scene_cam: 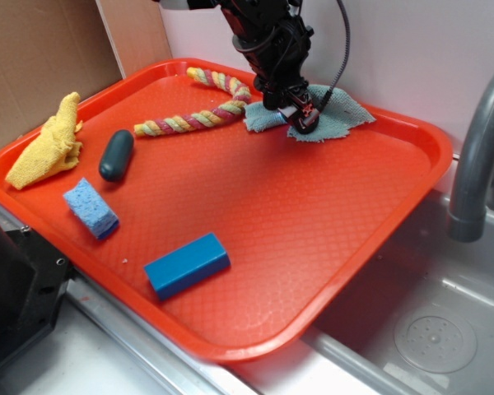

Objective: Grab the blue cloth.

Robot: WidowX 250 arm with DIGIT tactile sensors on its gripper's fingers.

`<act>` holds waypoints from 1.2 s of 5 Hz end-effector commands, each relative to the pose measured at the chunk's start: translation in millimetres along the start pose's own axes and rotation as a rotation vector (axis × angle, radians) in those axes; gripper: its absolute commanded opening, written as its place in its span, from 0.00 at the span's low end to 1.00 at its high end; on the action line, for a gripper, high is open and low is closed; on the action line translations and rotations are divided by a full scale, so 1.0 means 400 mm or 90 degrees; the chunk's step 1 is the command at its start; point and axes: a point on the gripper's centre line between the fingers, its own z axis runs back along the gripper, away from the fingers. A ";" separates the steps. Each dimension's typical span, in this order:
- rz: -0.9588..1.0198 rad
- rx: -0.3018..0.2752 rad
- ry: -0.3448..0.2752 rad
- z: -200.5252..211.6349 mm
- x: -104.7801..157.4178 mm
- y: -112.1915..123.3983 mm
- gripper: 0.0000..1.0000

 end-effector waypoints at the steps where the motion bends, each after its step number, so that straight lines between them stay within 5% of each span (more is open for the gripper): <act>1: 0.017 -0.001 -0.037 0.143 0.033 -0.041 0.00; 3: 0.165 -0.021 0.125 0.368 -0.010 -0.048 0.00; 4: 0.316 -0.001 0.224 0.494 -0.045 -0.054 0.00; 5: 0.378 0.001 0.276 0.541 -0.066 -0.060 0.00; 6: 0.392 0.049 0.282 0.573 -0.095 -0.052 0.00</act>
